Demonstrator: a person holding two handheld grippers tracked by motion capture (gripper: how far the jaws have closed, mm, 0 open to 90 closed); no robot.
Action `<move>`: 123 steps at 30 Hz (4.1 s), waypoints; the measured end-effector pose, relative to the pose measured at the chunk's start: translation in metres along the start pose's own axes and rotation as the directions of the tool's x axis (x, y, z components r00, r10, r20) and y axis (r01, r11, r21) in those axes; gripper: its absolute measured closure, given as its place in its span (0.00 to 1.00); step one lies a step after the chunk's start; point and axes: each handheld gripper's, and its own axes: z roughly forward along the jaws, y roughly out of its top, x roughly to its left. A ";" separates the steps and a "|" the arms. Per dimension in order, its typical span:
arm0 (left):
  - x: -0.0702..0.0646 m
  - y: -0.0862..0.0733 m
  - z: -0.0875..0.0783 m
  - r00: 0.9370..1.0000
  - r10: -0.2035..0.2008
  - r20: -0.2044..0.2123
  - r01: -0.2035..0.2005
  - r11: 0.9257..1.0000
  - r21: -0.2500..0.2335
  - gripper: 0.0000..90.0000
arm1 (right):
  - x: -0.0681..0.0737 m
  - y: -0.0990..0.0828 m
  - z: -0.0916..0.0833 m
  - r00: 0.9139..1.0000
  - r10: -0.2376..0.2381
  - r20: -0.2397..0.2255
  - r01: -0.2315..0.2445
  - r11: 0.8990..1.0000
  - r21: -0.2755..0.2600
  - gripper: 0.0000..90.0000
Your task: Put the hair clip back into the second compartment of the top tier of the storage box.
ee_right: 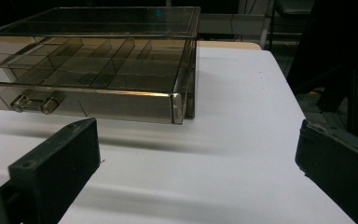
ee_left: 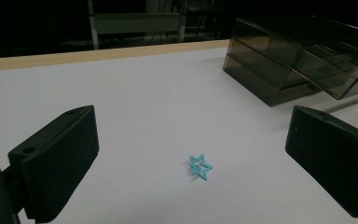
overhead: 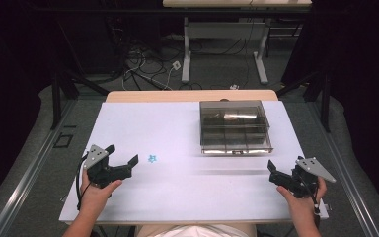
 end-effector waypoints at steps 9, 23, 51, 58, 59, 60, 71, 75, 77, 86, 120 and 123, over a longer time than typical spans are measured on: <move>0.002 0.002 0.002 1.000 0.000 -0.008 0.000 1.000 -0.011 0.03 | 0.005 0.000 0.001 0.999 -0.017 -0.027 0.017 1.000 -0.002 0.00; 0.003 0.006 0.016 0.999 0.024 -0.042 -0.024 1.000 0.005 0.09 | 0.009 -0.004 0.001 0.999 -0.045 -0.027 0.045 0.999 0.005 0.00; -0.003 0.013 0.053 0.997 0.018 -0.079 -0.014 0.999 0.050 0.20 | 0.010 -0.006 0.003 0.998 -0.045 -0.041 0.047 0.998 0.030 0.01; 0.000 0.014 0.058 0.997 -0.004 -0.080 0.009 0.998 0.066 0.25 | 0.010 -0.007 0.004 0.998 -0.047 -0.039 0.048 0.998 0.027 0.02; 0.000 0.013 0.059 0.997 -0.012 -0.082 0.018 0.998 0.064 0.26 | 0.010 -0.007 0.004 0.998 -0.048 -0.039 0.049 0.998 0.028 0.02; 0.001 0.013 0.059 0.996 -0.014 -0.083 0.020 0.997 0.071 0.27 | 0.010 -0.007 0.004 0.998 -0.047 -0.040 0.049 0.998 0.033 0.02; 0.003 0.011 0.068 0.995 -0.027 -0.097 0.037 0.993 0.112 0.34 | 0.010 -0.008 0.005 0.998 -0.041 -0.045 0.043 0.998 0.037 0.03; 0.004 0.009 0.073 0.994 -0.032 -0.101 0.046 0.988 0.148 0.36 | 0.009 -0.008 0.005 0.998 -0.038 -0.050 0.040 0.998 0.048 0.03; 0.004 0.008 0.075 0.995 -0.032 -0.097 0.048 0.985 0.164 0.36 | 0.009 -0.008 0.005 0.998 -0.040 -0.045 0.042 0.998 0.051 0.03; 0.004 0.004 0.082 0.996 -0.052 -0.074 0.069 0.964 0.257 0.40 | 0.009 -0.009 0.006 0.998 -0.036 -0.048 0.038 0.998 0.053 0.04; 0.002 -0.002 0.100 0.981 -0.181 -0.065 0.192 0.887 0.419 0.71 | 0.009 -0.010 0.007 0.998 -0.029 -0.058 0.033 0.996 0.077 0.08; 0.003 -0.003 0.101 0.979 -0.195 -0.057 0.201 0.881 0.428 0.73 | 0.009 -0.011 0.008 0.998 -0.032 -0.057 0.036 0.997 0.074 0.08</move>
